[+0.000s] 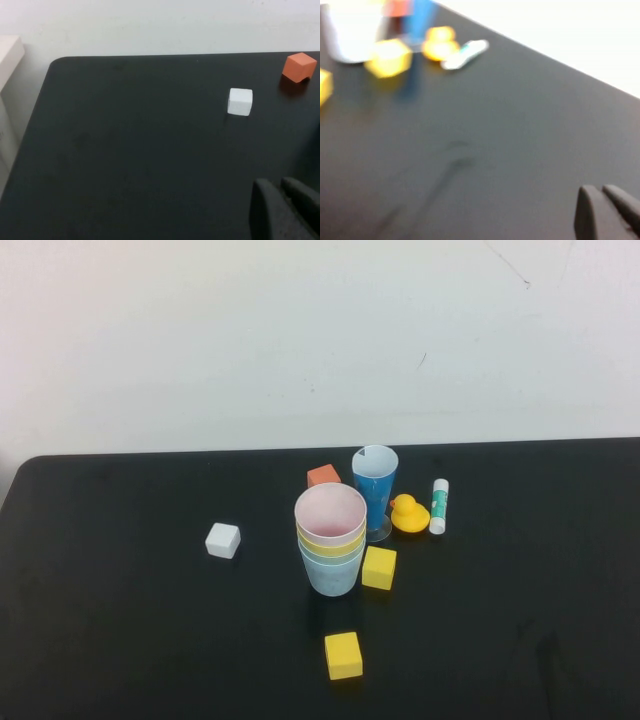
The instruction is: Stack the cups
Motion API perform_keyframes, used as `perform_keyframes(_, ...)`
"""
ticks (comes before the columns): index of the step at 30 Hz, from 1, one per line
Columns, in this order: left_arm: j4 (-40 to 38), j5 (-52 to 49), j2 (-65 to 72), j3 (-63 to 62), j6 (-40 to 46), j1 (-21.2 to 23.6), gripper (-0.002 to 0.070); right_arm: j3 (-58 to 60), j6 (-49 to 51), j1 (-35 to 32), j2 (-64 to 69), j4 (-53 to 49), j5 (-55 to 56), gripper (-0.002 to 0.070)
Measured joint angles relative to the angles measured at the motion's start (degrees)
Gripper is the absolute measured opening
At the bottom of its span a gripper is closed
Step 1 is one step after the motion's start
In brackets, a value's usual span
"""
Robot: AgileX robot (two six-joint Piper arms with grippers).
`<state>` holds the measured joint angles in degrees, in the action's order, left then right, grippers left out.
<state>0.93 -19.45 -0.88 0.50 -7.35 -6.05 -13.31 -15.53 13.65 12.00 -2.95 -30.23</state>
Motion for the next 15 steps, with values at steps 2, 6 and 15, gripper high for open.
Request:
perform_keyframes(2,0.00,0.00,0.00,0.00,0.00,0.00,0.0001,3.83,-0.08,-4.69,-3.40,-0.48,3.45,-0.0001)
perform_keyframes(6,-0.10,0.00,0.00,0.00,0.00,0.00,0.0001,12.84,-0.08,-11.69,-10.23,-0.89,9.09,-0.0001)
perform_keyframes(15,-0.21,0.00,0.00,0.00,0.00,0.00,0.0001,14.31,-0.08,-16.64,-12.70,-0.98,9.13,-0.0001)
